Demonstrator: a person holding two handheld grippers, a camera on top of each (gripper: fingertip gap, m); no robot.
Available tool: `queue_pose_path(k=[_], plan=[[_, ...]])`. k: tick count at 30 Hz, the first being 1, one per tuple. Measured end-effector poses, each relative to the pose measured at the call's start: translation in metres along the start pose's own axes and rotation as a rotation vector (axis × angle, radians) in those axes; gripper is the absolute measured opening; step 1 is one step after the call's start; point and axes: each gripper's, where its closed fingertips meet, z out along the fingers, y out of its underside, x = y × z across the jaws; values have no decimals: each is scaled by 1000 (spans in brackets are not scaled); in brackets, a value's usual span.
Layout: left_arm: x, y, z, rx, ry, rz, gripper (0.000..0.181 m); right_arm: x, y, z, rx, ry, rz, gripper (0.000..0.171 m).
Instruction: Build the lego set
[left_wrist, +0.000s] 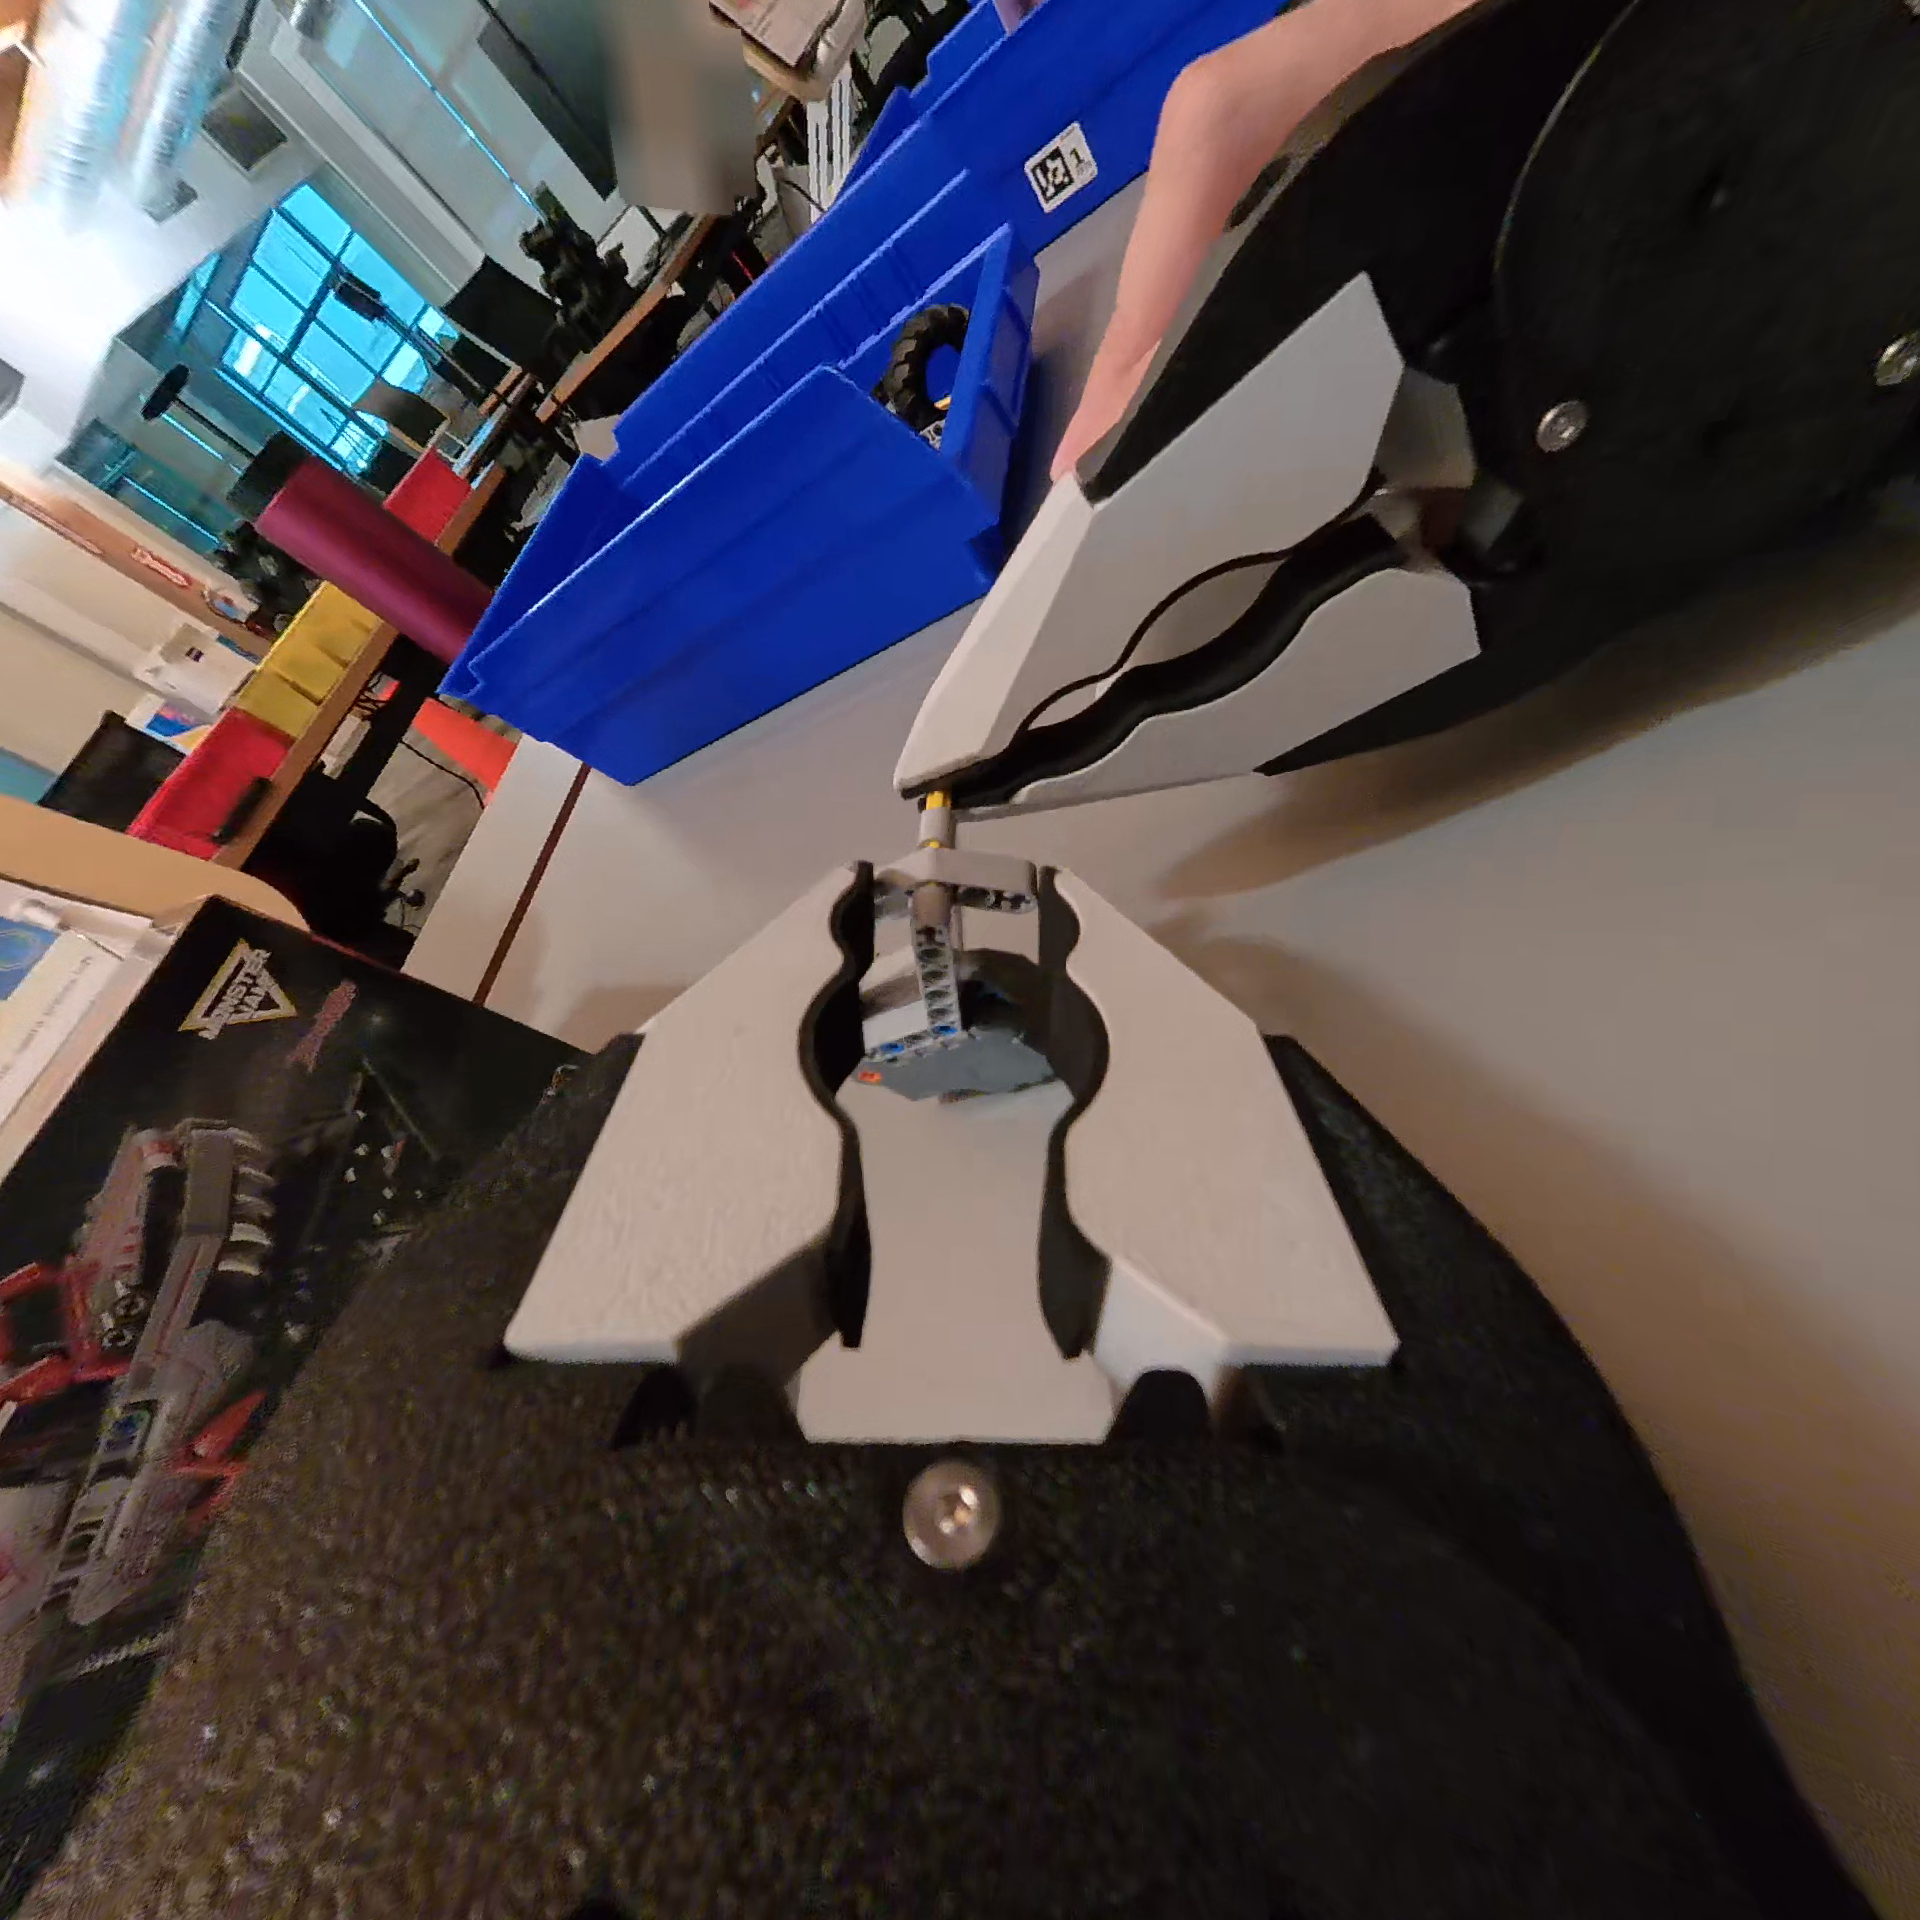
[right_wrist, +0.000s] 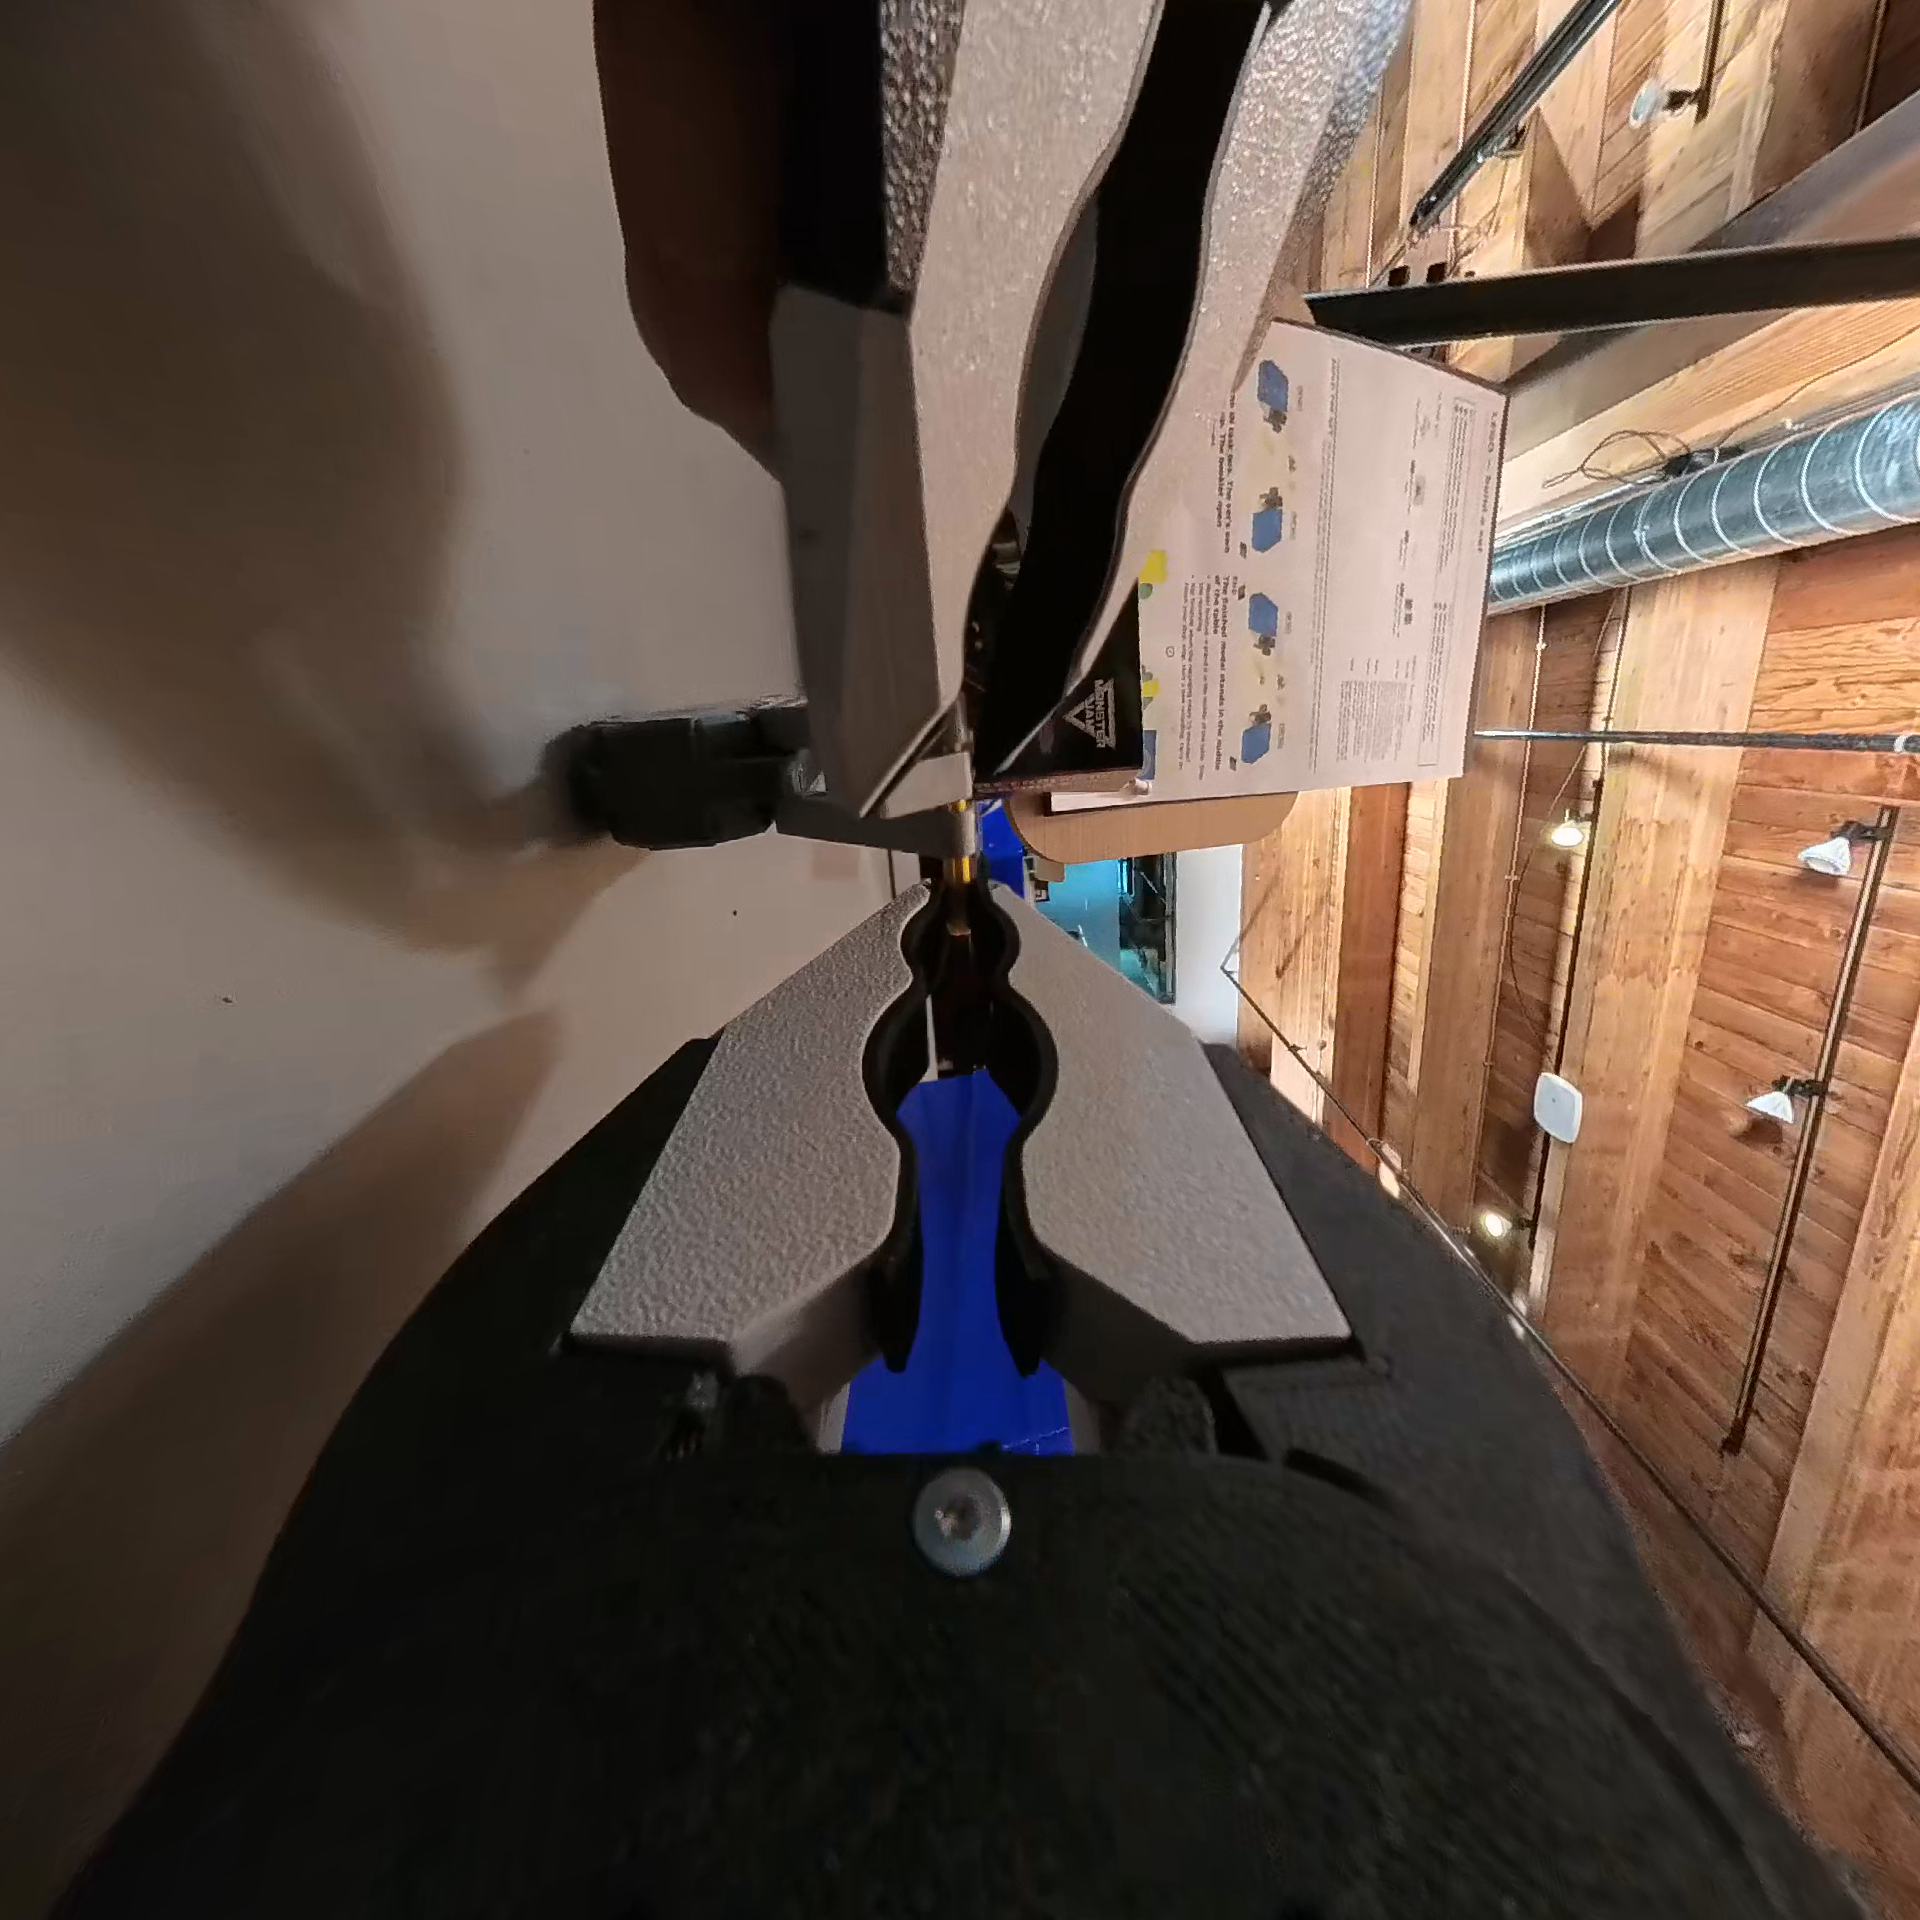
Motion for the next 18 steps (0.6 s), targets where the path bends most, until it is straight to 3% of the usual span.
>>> queue_pose_path(k=[3, 13, 18], plan=[[-5, -1, 0, 4, -34, -41, 29, 0, 5, 2, -34, -6, 18, 3], [-8, 3, 13, 5, -55, -435, 31, 1, 16, 8, -153, -3, 55, 3], [-19, 18, 14, -105, -190, -419, 23, 1, 13, 11, -191, -10, 104, 3]])
